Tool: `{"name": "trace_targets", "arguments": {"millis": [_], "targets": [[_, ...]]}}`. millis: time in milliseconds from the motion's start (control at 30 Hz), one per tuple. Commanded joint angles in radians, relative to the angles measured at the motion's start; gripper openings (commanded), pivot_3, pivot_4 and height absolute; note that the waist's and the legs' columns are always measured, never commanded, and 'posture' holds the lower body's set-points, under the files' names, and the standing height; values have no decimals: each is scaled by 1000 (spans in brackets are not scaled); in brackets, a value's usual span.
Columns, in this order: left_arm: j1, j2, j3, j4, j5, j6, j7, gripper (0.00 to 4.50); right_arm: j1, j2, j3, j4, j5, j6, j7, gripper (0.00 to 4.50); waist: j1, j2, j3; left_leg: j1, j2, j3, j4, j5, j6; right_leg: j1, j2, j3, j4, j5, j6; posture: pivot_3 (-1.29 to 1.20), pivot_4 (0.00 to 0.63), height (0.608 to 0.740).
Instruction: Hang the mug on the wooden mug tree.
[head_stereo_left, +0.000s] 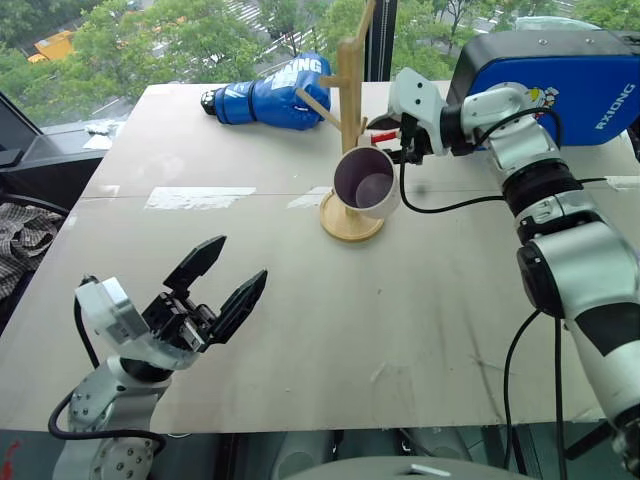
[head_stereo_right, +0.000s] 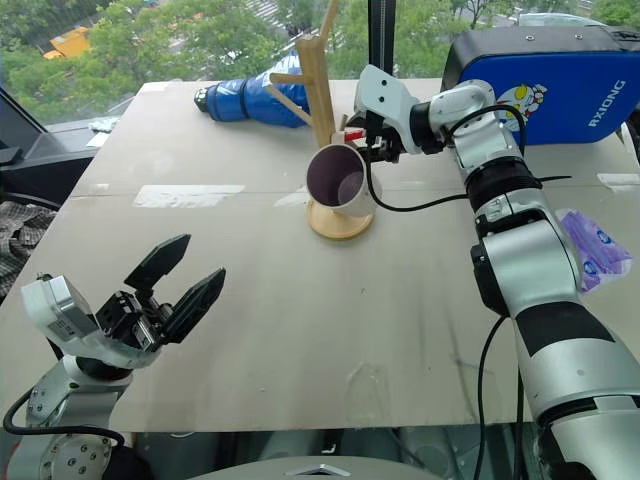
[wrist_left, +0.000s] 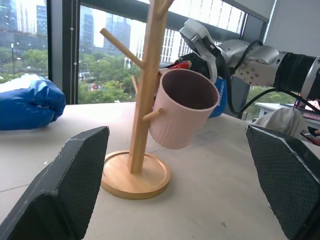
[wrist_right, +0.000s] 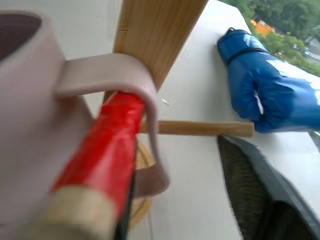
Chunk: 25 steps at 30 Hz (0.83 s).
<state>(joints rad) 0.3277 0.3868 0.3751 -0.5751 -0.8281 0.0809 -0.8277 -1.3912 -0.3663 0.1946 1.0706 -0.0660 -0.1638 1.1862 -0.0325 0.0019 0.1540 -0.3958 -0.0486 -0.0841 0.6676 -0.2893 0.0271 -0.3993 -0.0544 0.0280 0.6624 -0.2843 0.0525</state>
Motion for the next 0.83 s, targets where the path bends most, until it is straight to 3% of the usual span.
{"name": "trace_targets", "arguments": {"millis": [33, 167, 367, 433, 500, 533, 567, 700, 833], "targets": [[-16, 12, -43, -4, 16, 23, 15, 4500, 84, -110, -79, -181, 67, 19, 38, 2711, 12, 0, 0, 0, 0, 0, 0, 0, 0, 0, 0, 0, 0, 0, 0, 0, 150, 740], [-32, 37, -79, 8, 35, 68, 30, 4500, 274, -231, -138, -460, 110, 134, 9, 2711, 18, 0, 0, -1, -1, 0, 1, 0, 0, 0, -1, 0, 0, 0, 0, 0, 150, 740], [-70, 118, -108, 69, 99, 155, 57, 4500, 667, -379, -312, -993, 296, 487, -36, 2711, 16, 1, 0, -1, 0, 0, 0, 0, 0, -2, 0, 2, 1, 0, 0, 0, 150, 740], [-97, 152, -116, 125, 119, 169, 31, 4500, 916, -362, -433, -1214, 370, 560, -93, 3132, 11, 1, -1, -1, 0, 0, 0, 0, 0, -2, 1, 3, 1, 0, 0, 0, 150, 740], [-113, 177, -117, 168, 130, 172, -2, 4500, 1112, -328, -527, -1382, 406, 617, -160, 3514, 37, -6, -6, 0, 0, -2, 0, 0, 0, -1, 1, 3, 2, 0, 0, 0, 150, 740], [-116, 187, -114, 183, 134, 172, -14, 4500, 1196, -323, -555, -1455, 425, 645, -181, 4006, 41, -5, -5, -1, 1, -7, -1, 0, 0, 1, 2, -2, 0, 0, 0, 0, 150, 740], [-115, 198, -109, 194, 129, 179, -25, 4500, 1274, -315, -582, -1512, 435, 660, -203, 4368, 45, -3, -4, -1, 0, -6, 0, 0, 0, 1, 2, -1, 0, 0, 0, 0, 150, 740], [-109, 224, -98, 235, 129, 176, -74, 4500, 1476, -276, -653, -1602, 439, 662, -293, 4368, 40, -2, -4, 3, -2, -3, 1, 0, 0, 3, 0, 4, 1, 1, 1, 0, 150, 740], [-127, 228, -120, 262, 161, 164, -99, 4500, 1562, -247, -649, -1584, 418, 598, -338, 4368, 38, -3, -4, 15, -1, -3, -1, -3, 4, 15, 0, 3, 1, 1, 0, 0, 150, 740]]}}
